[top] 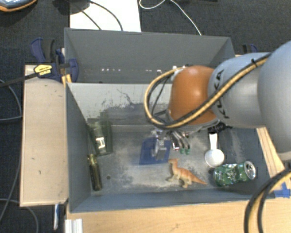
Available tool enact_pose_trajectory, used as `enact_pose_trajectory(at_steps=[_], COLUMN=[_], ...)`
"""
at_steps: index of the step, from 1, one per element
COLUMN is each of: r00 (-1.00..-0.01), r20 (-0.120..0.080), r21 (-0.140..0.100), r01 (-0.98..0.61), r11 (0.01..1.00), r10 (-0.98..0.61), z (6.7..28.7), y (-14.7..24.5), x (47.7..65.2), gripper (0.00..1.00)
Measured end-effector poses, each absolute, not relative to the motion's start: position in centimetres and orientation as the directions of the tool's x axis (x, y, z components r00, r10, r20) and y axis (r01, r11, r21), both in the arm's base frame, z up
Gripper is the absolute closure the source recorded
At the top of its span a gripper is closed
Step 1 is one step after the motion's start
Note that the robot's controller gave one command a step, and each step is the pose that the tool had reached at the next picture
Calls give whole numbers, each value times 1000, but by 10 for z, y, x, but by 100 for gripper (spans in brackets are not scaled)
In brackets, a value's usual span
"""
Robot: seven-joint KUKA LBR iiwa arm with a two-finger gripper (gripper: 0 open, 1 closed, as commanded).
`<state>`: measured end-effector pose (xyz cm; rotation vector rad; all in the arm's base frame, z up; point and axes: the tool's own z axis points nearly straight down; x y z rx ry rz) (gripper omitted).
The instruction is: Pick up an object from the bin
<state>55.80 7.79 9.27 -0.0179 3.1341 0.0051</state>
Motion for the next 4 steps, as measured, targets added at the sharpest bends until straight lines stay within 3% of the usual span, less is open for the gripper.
enact_pose_trajectory(at_steps=[1, 2, 3, 4], r00=[-999, -999, -998, -1000], r20=[8, -12, 4, -15], r21=[1, 4, 2, 4], r01=[45, 42, 58, 27], r11=[999, 999, 998, 1000], r10=[45, 42, 58, 27], z=[158, 90, 162, 108], y=[66, 61, 63, 50], x=[537, 559, 548, 556], gripper=[100, 100, 100, 100])
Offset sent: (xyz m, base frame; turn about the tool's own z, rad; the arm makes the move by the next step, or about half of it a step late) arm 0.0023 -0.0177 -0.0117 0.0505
